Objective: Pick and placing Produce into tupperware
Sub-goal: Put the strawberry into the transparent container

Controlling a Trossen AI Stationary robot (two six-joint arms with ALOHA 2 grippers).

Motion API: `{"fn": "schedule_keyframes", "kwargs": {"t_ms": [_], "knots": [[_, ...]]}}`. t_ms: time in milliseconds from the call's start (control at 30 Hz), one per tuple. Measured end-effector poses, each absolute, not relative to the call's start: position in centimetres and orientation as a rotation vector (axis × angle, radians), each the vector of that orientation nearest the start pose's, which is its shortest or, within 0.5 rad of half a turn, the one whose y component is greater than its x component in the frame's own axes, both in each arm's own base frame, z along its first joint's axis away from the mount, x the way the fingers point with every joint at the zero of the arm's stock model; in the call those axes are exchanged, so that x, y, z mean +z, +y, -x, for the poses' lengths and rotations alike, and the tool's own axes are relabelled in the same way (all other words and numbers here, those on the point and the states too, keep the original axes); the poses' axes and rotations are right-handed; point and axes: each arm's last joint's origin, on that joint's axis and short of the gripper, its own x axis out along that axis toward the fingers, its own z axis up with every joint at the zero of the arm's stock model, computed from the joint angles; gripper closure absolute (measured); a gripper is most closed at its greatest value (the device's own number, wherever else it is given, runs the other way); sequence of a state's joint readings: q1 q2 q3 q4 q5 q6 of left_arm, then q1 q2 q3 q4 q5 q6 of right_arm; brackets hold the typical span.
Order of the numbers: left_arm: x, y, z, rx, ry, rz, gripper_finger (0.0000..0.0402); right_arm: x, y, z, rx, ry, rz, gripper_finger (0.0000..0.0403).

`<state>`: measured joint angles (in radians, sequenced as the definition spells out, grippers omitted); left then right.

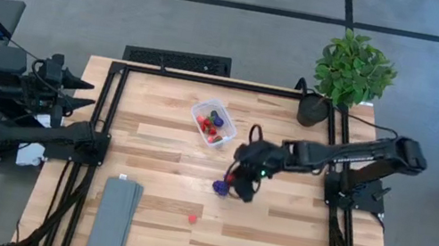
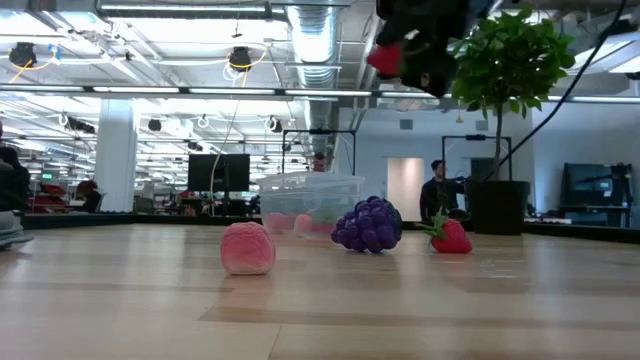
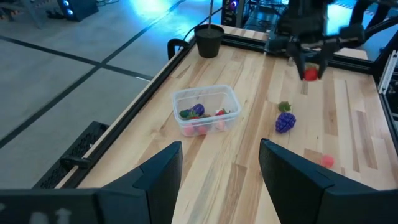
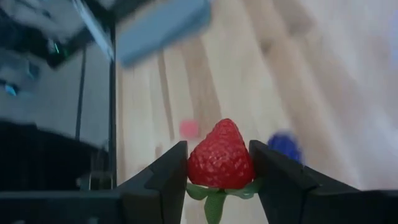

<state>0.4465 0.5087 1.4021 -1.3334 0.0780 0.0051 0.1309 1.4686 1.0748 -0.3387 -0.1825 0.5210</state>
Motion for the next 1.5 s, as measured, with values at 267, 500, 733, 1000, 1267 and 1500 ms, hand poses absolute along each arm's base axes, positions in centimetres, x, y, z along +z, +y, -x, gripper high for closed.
{"fn": "schedule_keyframes", "kwargs": {"t_ms": [267,500,733,1000,1267,1500], "knots": [[42.0,-0.9,1.4,0.361,0.428,0.108,0.0199,28.5,-0.3,-31.9,0.038,0.556,-0.461,0.0218],[42.1,-0.9,1.3,0.366,0.413,0.102,0.0199,29.2,-5.0,-32.3,-0.072,0.411,-0.404,0.0216],[42.1,-0.8,1.3,0.377,0.412,0.099,0.0199,28.9,-8.4,-32.4,-0.168,0.362,-0.383,0.0207],[42.4,-0.7,1.2,0.392,0.381,0.072,0.0199,26.5,-10.9,-33.7,-0.225,0.361,-0.396,0.022],[42.6,-0.7,1.2,0.399,0.367,0.061,0.0199,22.6,-12.0,-35.7,-0.245,0.405,-0.437,0.0208],[42.6,-0.7,1.2,0.405,0.365,0.077,0.02,19.4,-12.2,-36.8,-0.236,0.469,-0.491,0.0218]]}}
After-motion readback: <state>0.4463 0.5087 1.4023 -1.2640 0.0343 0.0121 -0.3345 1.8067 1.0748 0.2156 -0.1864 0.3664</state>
